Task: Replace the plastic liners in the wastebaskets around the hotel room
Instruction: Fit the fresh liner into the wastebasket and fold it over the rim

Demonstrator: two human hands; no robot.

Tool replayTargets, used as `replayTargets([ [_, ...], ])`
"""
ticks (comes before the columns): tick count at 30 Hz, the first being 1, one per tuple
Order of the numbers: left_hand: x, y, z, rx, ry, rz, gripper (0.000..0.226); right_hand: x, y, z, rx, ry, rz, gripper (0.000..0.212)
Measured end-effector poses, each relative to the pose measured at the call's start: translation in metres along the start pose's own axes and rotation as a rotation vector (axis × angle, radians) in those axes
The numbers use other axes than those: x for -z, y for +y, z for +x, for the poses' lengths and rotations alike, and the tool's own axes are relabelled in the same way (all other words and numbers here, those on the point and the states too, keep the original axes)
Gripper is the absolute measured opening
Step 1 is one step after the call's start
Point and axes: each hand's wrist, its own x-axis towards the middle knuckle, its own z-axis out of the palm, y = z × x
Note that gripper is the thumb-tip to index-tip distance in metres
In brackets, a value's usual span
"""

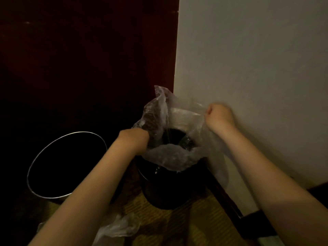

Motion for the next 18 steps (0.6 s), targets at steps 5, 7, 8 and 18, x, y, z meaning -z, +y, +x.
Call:
replayTargets([
  [5,0.003,-0.009,-0.007,-0.105,-0.014,-0.081,0.015,0.026,-0.024,-0.035,0.528,0.048,0.169,0.041],
  [7,0.003,-0.003,-0.012,-0.285,0.042,-0.165,0.034,0.036,-0.032,-0.045,0.633,-0.081,0.231,0.031],
  [8,0.003,0.002,-0.016,-0.376,0.066,-0.211,0.043,0.037,-0.034,-0.048,0.627,-0.231,0.236,0.028],
  [18,-0.048,0.033,0.002,-0.567,0.053,-0.270,0.031,0.017,-0.008,-0.055,0.473,-0.787,0.317,0.065],
])
